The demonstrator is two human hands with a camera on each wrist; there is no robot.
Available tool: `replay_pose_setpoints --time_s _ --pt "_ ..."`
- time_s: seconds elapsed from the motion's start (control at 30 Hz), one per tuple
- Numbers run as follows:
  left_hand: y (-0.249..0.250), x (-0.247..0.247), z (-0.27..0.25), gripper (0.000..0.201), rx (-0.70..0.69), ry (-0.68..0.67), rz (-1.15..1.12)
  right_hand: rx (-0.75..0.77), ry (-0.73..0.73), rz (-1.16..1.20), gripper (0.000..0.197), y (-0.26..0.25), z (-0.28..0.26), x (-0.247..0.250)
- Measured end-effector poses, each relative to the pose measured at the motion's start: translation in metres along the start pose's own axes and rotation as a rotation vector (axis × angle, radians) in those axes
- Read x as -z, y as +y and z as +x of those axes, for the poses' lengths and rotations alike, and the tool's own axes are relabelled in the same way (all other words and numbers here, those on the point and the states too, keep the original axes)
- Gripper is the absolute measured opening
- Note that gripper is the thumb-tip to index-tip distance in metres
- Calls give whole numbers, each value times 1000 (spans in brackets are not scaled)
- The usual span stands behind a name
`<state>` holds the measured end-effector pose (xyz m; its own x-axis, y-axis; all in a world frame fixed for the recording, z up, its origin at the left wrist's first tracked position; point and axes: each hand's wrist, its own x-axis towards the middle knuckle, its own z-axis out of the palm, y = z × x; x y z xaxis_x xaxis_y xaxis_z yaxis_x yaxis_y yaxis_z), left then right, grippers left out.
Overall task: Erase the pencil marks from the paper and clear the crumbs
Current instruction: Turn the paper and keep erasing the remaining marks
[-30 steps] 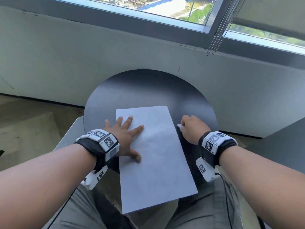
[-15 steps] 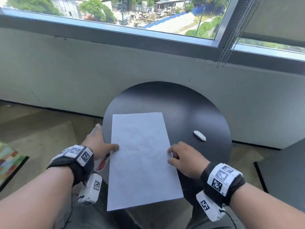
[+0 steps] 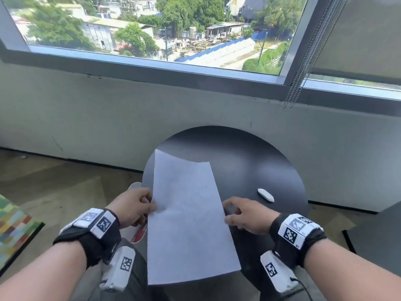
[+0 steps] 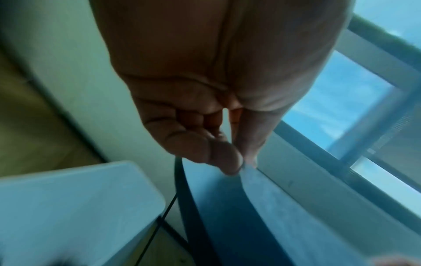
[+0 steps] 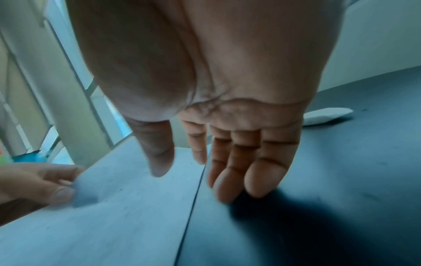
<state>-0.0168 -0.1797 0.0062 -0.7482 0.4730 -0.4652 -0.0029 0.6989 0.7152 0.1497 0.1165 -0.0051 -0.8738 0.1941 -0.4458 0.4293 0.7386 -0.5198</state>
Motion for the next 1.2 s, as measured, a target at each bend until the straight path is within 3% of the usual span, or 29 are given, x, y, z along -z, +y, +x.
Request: replay_pose_setpoints --time_s 0.1,0.17,0.23,0.33,0.43,0.5,0.57,0.67,0.73,0.8,0.9,1.03,1.1,1.2 --pt "26 18 -2 17 -211 63 30 -120 187 249 45 -3 10 33" --pt "48 30 -6 17 -305 87 -64 -130 189 552 48 -12 11 57" --pt "71 39 -11 19 -378 112 -155 -57 153 693 38 -22 8 82" --pt "98 49 -12 32 -469 190 -281 130 228 698 18 -45 1 114" --pt "119 57 -11 15 -575 318 -268 314 498 660 12 -72 -12 135" --pt "127 58 -8 23 -649 406 -259 451 648 595 10 -81 -20 137" --pt "130 52 -6 19 -702 449 -301 466 731 497 12 -78 -24 130" --pt "106 32 8 23 -634 427 -197 337 712 461 18 -54 -14 103" --pt "87 16 12 19 -547 339 -61 263 630 390 11 -37 -6 80" --pt "81 6 12 20 -547 337 -26 210 616 367 7 -30 -3 71" --pt "85 8 18 23 -615 465 -55 254 674 448 6 -32 -1 78" --pt "78 2 25 21 -483 345 -42 176 595 398 17 -31 0 72" --pt "81 -1 22 21 -502 356 -63 134 584 411 17 -33 -2 73" --pt "90 6 19 17 -557 394 -128 190 583 522 15 -35 -7 87"
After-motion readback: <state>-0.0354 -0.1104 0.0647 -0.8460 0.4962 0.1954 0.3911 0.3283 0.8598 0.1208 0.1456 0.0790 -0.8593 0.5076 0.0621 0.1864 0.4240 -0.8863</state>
